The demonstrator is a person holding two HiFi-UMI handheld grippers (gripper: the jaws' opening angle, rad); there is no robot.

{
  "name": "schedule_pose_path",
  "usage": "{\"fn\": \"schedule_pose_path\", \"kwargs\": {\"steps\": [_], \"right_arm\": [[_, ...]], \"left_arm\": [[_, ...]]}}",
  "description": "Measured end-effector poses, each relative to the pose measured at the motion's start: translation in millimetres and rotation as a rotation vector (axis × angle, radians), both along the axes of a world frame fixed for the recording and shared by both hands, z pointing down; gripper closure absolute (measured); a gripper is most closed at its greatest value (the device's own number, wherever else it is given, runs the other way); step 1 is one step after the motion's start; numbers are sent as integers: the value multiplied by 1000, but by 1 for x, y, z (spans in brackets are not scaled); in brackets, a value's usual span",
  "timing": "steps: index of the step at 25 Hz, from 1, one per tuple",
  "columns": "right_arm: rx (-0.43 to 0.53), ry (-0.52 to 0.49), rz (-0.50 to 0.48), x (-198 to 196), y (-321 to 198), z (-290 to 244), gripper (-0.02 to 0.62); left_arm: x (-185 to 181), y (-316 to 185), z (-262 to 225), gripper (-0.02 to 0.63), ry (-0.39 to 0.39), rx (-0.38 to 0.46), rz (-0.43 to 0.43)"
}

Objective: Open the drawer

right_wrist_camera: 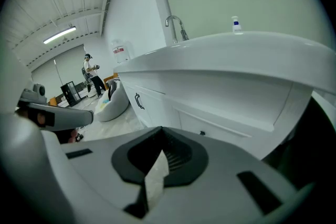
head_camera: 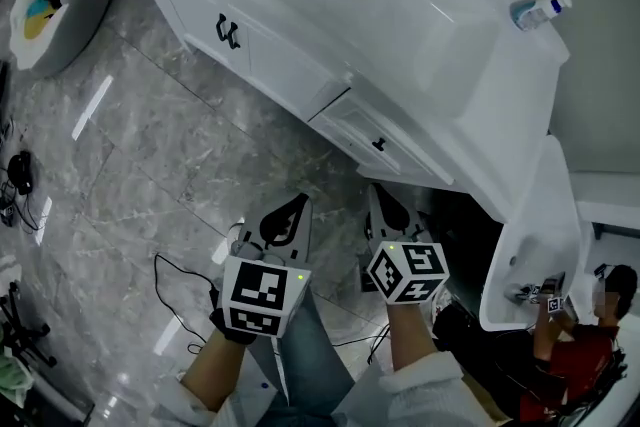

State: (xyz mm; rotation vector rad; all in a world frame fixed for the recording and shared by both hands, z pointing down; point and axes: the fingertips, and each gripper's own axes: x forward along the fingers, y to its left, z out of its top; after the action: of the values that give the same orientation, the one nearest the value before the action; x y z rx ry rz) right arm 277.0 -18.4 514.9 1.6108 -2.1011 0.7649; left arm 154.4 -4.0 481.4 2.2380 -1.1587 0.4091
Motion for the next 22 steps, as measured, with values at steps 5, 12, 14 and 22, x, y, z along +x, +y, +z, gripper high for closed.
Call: {"fn": "schedule_pose_path", "kwargs": {"steps": [5,12,14,22], "right_arm": [[-6,40,16,2,-5,21,586],[-4,86,42,2,-8,47,586],[-10,92,48,3,-10,54,586],[-53,92,58,5,-17,79,581]], "left_arm": [[-5,6,13,592,8,-11,0],[-14,10,32,592,-1,-7,19],[-16,10,38,592,2,-9,17],[-19,4,60,592,-5,-26,30]]}}
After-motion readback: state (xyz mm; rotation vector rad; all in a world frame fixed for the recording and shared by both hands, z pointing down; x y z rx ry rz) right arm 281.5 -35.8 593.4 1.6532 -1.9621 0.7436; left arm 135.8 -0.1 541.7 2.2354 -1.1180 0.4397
